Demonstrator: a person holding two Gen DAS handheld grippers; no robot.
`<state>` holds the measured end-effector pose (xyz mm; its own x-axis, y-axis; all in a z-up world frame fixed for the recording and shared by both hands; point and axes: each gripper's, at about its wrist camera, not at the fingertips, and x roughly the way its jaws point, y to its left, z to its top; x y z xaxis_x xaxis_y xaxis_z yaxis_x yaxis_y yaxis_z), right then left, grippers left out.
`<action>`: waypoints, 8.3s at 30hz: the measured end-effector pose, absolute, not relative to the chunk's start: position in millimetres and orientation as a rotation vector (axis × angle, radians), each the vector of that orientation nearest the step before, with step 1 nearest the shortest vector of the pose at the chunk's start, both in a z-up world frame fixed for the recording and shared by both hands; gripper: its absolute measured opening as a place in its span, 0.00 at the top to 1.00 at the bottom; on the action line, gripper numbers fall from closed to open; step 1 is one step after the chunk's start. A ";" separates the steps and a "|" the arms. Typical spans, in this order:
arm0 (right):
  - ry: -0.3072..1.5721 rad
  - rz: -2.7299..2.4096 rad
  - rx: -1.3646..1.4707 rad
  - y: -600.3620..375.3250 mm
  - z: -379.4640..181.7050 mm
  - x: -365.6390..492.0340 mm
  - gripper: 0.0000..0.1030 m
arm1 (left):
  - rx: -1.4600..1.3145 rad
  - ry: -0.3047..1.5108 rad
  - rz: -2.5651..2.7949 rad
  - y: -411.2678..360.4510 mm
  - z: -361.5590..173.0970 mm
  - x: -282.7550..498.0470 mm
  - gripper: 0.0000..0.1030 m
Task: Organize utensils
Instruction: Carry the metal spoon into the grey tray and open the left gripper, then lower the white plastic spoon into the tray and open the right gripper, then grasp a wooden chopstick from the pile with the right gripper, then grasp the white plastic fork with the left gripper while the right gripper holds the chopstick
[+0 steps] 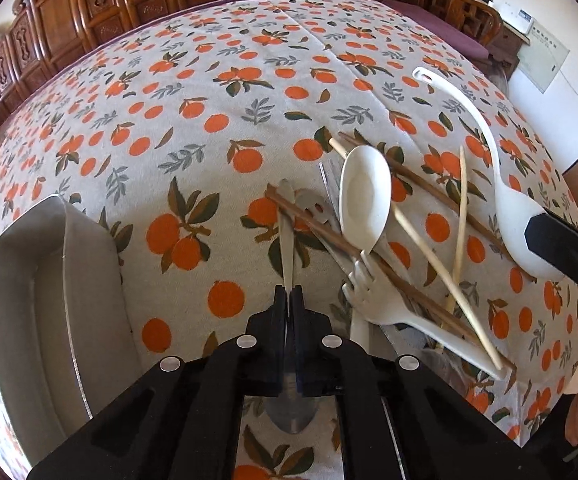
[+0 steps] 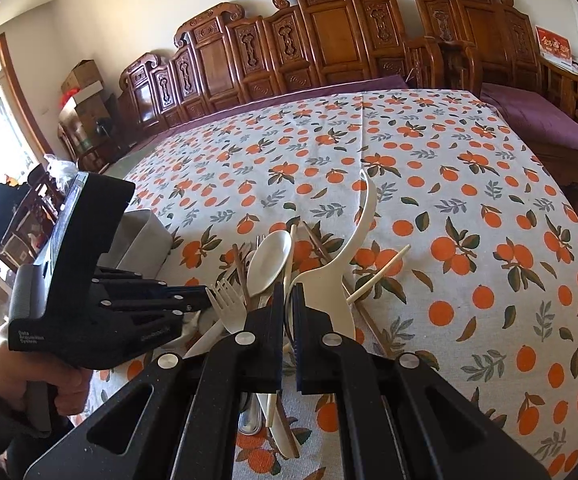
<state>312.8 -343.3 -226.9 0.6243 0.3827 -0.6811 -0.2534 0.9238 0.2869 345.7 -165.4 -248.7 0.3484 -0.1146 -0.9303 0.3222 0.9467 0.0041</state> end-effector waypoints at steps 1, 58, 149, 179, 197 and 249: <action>0.820 0.368 0.168 -342.6 -227.1 313.3 0.95 | 0.209 1.184 -0.281 -163.6 -248.3 344.5 0.98; 0.865 0.482 -0.043 -226.7 -231.4 282.7 0.95 | 0.044 1.068 -0.157 -8.8 -226.2 289.5 0.98; 0.989 0.251 -0.035 -301.4 -266.3 307.5 0.88 | 0.046 0.876 -0.361 -71.0 -175.4 246.2 0.31; 0.858 0.184 0.093 -355.8 -241.1 301.3 0.94 | 0.096 0.938 -0.353 -148.1 -200.4 252.0 0.33; 0.833 0.192 0.162 -378.4 -237.3 296.6 0.94 | 0.050 1.080 -0.332 -214.9 -239.4 284.5 0.77; 0.785 0.318 0.108 -338.8 -217.3 281.0 0.94 | 0.130 1.042 -0.277 -153.3 -183.5 273.7 0.95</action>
